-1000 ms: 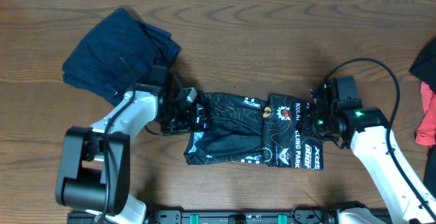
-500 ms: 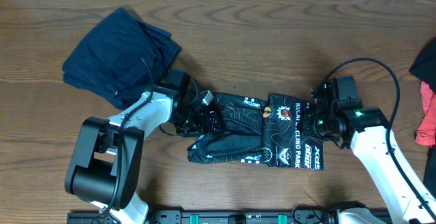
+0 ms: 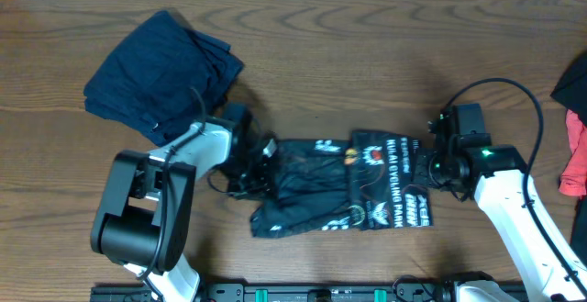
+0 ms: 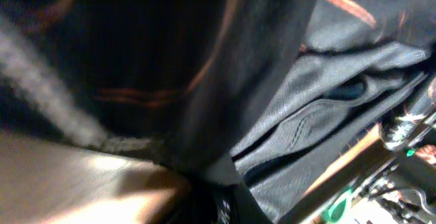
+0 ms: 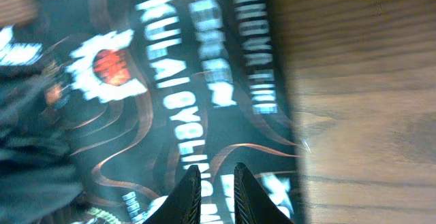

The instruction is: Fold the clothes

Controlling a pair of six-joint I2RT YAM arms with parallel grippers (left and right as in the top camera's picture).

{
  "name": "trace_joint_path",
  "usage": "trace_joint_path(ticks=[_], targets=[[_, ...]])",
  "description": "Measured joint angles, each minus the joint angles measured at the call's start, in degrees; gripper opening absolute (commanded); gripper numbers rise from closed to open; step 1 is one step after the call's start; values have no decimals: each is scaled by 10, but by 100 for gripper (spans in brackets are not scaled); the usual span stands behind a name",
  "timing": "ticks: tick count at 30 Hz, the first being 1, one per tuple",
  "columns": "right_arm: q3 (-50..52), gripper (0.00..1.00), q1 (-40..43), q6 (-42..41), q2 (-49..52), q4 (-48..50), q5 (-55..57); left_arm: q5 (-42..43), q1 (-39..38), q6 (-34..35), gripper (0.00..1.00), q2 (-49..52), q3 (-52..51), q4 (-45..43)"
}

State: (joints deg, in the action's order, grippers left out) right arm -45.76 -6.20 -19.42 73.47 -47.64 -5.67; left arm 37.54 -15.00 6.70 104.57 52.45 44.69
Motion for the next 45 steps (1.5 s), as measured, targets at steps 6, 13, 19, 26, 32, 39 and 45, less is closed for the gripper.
trace_joint_path(ticks=[6,13,19,26,32,39,45], targets=[[0,15,42,2,0,-4,7,-134,48,-31,6,-10,121,202],[0,15,49,2,0,-3,8,-230,43,-52,6,-27,287,348],[0,16,49,2,0,-3,9,-252,-38,-46,6,-29,377,375],[0,18,49,2,0,-3,8,-259,-194,22,6,-30,381,302],[0,19,49,2,0,-3,8,-262,-311,94,7,-9,381,267],[0,21,49,2,0,-3,8,-276,-378,150,50,24,380,268],[0,25,49,3,0,-4,7,-282,-375,158,54,25,381,307]])
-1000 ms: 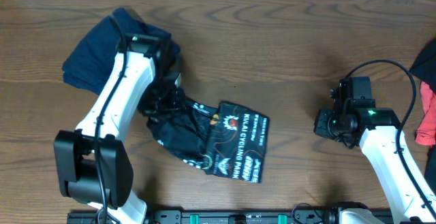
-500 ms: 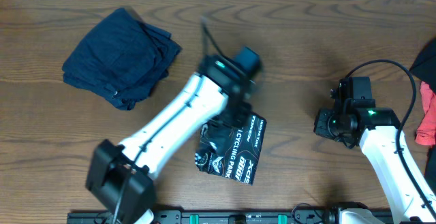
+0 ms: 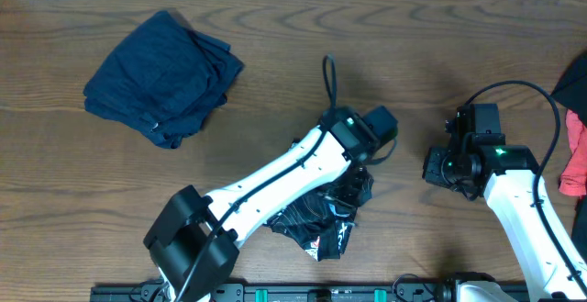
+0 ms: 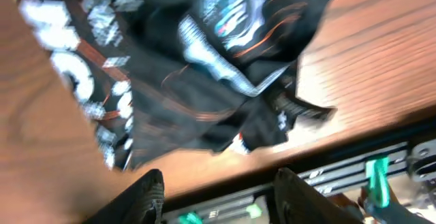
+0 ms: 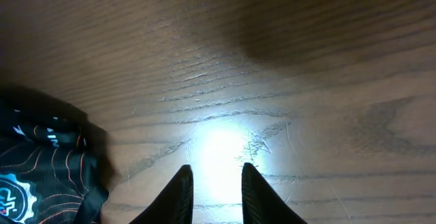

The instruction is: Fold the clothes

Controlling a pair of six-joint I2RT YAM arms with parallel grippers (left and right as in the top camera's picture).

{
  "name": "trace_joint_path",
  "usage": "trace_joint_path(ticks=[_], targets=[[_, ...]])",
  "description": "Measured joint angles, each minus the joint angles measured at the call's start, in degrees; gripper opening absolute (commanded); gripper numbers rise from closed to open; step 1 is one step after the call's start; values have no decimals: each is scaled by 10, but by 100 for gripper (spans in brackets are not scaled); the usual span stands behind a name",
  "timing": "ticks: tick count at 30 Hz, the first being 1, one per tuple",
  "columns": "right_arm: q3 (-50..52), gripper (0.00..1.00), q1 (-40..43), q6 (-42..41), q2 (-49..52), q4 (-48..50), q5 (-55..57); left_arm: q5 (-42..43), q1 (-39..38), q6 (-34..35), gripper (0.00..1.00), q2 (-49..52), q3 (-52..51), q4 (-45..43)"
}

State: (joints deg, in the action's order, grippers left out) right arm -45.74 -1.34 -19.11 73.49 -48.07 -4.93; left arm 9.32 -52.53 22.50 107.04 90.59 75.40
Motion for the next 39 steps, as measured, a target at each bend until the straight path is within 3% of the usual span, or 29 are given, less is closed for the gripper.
trace_joint_path(ticks=[4,9,13,19,23,27,29,31,34,36,39], targets=[[0,34,0,28,0,-1,-31,-8,32,-10,63,0,10,38],[0,52,-28,93,0,-1,-126,-22,84,-20,64,-2,12,58],[9,56,-76,114,0,13,-158,-27,110,-30,64,-2,12,62],[88,55,-122,98,22,158,-163,-29,113,-46,64,-2,12,73],[133,43,-126,89,44,243,-174,-30,113,-56,64,-8,12,90],[143,40,-126,91,62,278,-200,-29,117,-63,64,-30,12,94],[143,41,-126,92,64,287,-212,-30,122,-64,65,-42,13,94],[143,49,-126,91,64,290,-221,-29,128,-65,65,-51,13,92],[144,50,-126,95,67,291,-228,-29,138,-65,64,-57,13,92],[147,45,-126,95,74,292,-231,-23,142,-64,64,-58,13,90],[157,24,-126,96,95,295,-238,-7,142,-60,64,-58,13,83]])
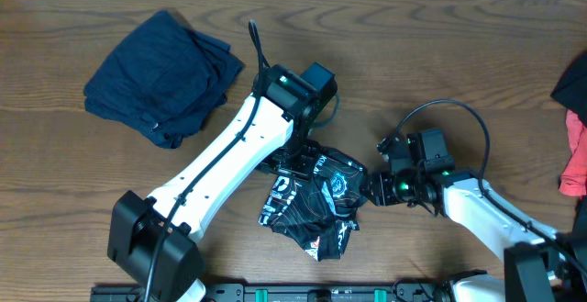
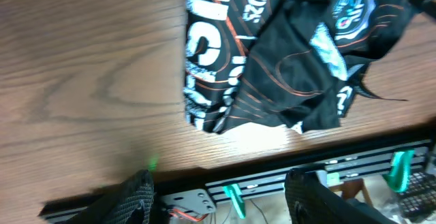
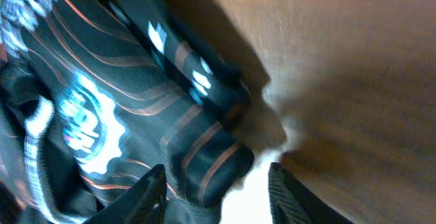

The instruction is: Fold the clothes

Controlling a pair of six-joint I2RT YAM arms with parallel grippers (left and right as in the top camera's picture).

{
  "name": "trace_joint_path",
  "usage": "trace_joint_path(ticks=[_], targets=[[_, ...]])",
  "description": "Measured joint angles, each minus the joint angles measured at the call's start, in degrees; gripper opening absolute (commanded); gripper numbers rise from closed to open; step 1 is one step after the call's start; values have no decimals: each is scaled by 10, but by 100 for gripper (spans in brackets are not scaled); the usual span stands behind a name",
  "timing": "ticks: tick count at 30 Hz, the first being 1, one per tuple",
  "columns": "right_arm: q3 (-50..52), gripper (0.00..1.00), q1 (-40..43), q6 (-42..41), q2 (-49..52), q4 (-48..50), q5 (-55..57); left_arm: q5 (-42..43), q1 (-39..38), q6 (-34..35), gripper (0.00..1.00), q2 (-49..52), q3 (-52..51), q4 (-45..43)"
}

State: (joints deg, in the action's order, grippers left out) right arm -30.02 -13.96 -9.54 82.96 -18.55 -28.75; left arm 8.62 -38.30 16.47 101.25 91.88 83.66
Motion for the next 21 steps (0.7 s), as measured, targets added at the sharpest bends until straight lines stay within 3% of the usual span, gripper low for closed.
trace_joint_path(ticks=[2,4,10,16,21], targets=[[1,9,0,2,7,10,-9,7,0,1,64,0,0,-2],[2,1,-1,1,12,20,-14,13,0,2,64,-1,0,-1],[-8,1,10,0,5,26,-19,19,5,4,72,-37,0,15],[-59,1,56,0,-42,30,-8,20,7,5,73,-85,-1,18],[-70,1,61,0,-52,21,15,40,3,14,73,-88,-56,-33]])
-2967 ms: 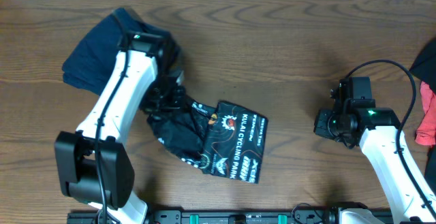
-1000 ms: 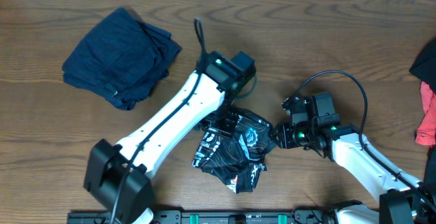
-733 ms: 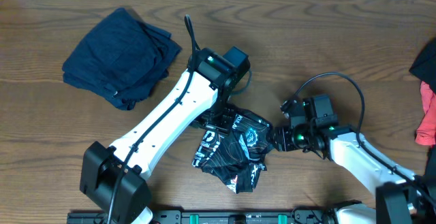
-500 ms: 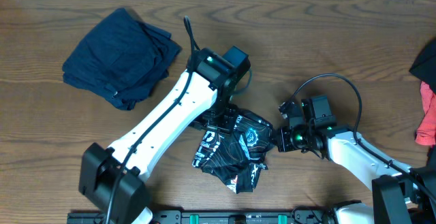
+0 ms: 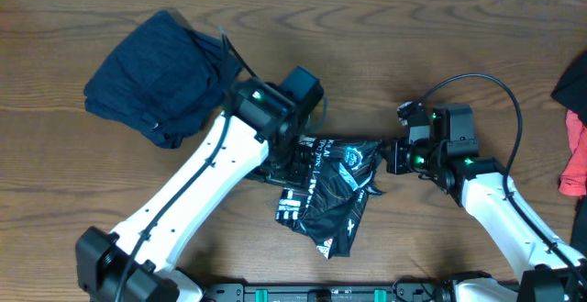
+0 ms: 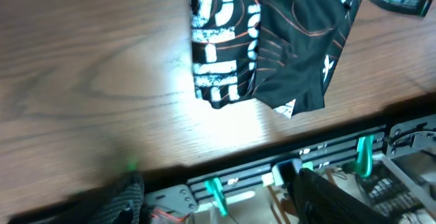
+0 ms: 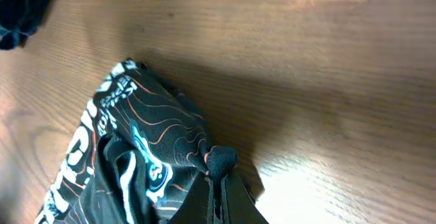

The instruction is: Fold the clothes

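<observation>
A black cycling jersey [image 5: 335, 190] with white and orange print lies crumpled on the wooden table [image 5: 440, 45] near the front middle. My right gripper [image 5: 393, 157] is at its right corner. In the right wrist view the right gripper [image 7: 218, 183] is shut on a pinched-up fold of the jersey [image 7: 136, 149]. My left gripper [image 5: 290, 166] hovers over the jersey's left part. The left wrist view shows the left gripper [image 6: 225, 203] wide open with nothing between its fingers, and the jersey [image 6: 272, 40] below it.
A pile of folded navy clothes [image 5: 160, 68] sits at the back left. Red cloth [image 5: 574, 160] and dark cloth [image 5: 570, 82] lie at the right edge. A metal rail [image 5: 312, 293] runs along the table's front edge.
My right gripper was open at the jersey's right edge. Now it is shut on a fold there and sits further right, with that corner drawn out. The left arm has shifted slightly left, still open.
The jersey first lay stretched out between both grippers, one at each end. Then my left arm was across at the right with the jersey bunched beneath it, the right gripper open over bare wood. Later the left gripper hung open above the heap, and now the right holds its corner.
</observation>
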Controlling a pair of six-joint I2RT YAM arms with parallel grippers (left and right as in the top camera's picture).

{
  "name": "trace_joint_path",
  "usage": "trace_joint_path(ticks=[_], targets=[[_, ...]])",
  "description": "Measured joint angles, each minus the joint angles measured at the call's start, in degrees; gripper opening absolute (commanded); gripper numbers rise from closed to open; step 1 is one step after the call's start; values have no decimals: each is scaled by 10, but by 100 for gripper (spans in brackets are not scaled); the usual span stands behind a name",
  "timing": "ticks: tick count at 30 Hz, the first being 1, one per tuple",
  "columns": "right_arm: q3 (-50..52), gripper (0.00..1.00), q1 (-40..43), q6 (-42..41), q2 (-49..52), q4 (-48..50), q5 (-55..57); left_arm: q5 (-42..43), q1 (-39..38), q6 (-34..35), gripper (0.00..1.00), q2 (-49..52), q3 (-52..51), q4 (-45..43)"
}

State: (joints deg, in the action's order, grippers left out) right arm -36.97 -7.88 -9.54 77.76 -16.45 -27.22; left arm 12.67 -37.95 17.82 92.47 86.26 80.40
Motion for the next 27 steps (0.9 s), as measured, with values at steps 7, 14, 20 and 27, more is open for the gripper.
trace_joint_path(ticks=[7,14,20,27], targets=[[0,39,0,-19,0,-37,52,48,-38,2,74,1,-118,-118],[0,35,0,5,0,-86,9,64,-53,2,79,2,-191,-185],[0,33,-7,20,0,-99,-57,65,-53,2,79,2,-243,-247],[0,31,-47,-23,0,-118,-24,69,-53,2,12,2,-247,-266]])
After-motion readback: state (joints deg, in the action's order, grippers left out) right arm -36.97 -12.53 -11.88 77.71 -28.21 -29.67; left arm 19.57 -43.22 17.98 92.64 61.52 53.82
